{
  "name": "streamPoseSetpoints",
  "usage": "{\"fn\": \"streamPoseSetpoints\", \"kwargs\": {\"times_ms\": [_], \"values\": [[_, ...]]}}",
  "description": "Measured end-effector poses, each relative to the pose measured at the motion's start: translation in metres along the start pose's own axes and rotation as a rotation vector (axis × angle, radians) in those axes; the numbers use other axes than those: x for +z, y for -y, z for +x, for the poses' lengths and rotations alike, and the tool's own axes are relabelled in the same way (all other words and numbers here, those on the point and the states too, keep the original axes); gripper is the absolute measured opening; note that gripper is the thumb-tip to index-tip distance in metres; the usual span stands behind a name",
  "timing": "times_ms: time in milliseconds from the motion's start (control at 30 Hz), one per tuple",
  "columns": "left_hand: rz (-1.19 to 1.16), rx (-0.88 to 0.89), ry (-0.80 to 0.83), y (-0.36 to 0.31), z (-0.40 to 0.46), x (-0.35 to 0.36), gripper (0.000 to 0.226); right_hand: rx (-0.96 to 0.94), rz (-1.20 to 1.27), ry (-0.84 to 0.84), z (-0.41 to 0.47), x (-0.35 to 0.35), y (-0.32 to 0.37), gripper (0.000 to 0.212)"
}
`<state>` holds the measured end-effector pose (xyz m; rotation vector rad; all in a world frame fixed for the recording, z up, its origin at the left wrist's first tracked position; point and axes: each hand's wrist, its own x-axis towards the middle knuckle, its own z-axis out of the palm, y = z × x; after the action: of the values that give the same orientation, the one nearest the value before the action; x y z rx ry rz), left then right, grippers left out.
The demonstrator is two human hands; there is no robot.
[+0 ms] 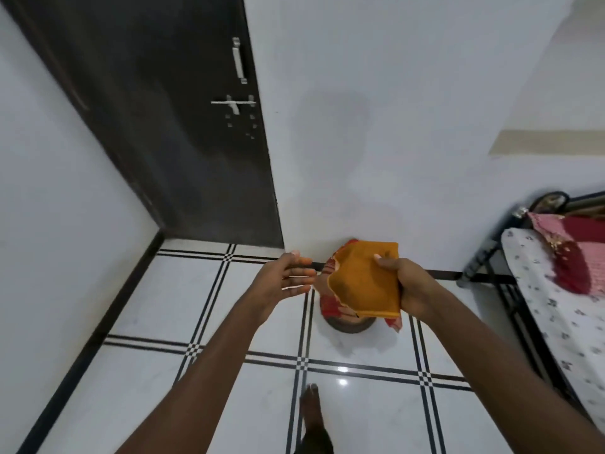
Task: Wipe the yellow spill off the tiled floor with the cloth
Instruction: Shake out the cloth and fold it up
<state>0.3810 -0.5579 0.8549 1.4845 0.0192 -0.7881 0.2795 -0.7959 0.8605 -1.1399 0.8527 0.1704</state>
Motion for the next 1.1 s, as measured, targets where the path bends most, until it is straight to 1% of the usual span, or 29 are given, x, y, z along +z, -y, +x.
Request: {"fn": "streamPoseSetpoints", "kwargs": {"times_ms": [133, 233, 367, 400, 533, 633, 733, 800, 867, 933, 967, 1000, 1067, 1100], "values": [[-0.042, -0.043, 0.097, -0.009, 0.100, 0.023, 0.046, 0.028, 0.057, -0.036, 0.070, -0.027, 0.026, 0.064], [-0.049, -0.109, 0.133, -0.015, 0.181, 0.031, 0.046, 0.063, 0.111, -0.072, 0.135, -0.038, 0.045, 0.061], [-0.014, -0.199, 0.137, -0.008, 0.282, 0.035, 0.045, 0.129, 0.156, -0.145, 0.221, -0.043, 0.063, 0.057], [0.010, -0.231, 0.135, 0.000, 0.318, 0.036, 0.045, 0.156, 0.172, -0.159, 0.257, -0.045, 0.063, 0.057], [0.082, -0.304, 0.087, 0.030, 0.398, 0.039, 0.042, 0.230, 0.196, -0.187, 0.344, -0.051, 0.050, 0.056], [0.111, -0.349, 0.026, 0.073, 0.466, 0.039, 0.040, 0.285, 0.211, -0.205, 0.426, -0.058, 0.024, 0.054], [0.113, -0.367, -0.051, 0.129, 0.526, 0.043, 0.038, 0.283, 0.203, -0.224, 0.508, -0.076, -0.016, 0.045], [0.113, -0.388, -0.088, 0.160, 0.558, 0.044, 0.038, 0.297, 0.194, -0.189, 0.549, -0.090, -0.040, 0.047], [0.142, -0.449, -0.133, 0.202, 0.591, 0.044, 0.035, 0.315, 0.119, -0.162, 0.601, -0.106, -0.076, 0.057], [0.231, -0.467, -0.172, 0.232, 0.609, 0.040, 0.030, 0.313, -0.028, -0.208, 0.647, -0.134, -0.124, 0.072], [0.280, -0.468, -0.170, 0.253, 0.617, 0.038, 0.025, 0.298, -0.130, -0.260, 0.673, -0.148, -0.155, 0.067], [0.347, -0.465, -0.150, 0.270, 0.625, 0.038, 0.018, 0.252, -0.254, -0.322, 0.684, -0.151, -0.167, 0.056], [0.463, -0.423, -0.098, 0.295, 0.636, 0.038, 0.006, 0.138, -0.476, -0.411, 0.692, -0.147, -0.176, 0.033], [0.525, -0.381, -0.068, 0.306, 0.641, 0.038, 0.006, 0.070, -0.578, -0.446, 0.694, -0.145, -0.178, 0.027]]}}
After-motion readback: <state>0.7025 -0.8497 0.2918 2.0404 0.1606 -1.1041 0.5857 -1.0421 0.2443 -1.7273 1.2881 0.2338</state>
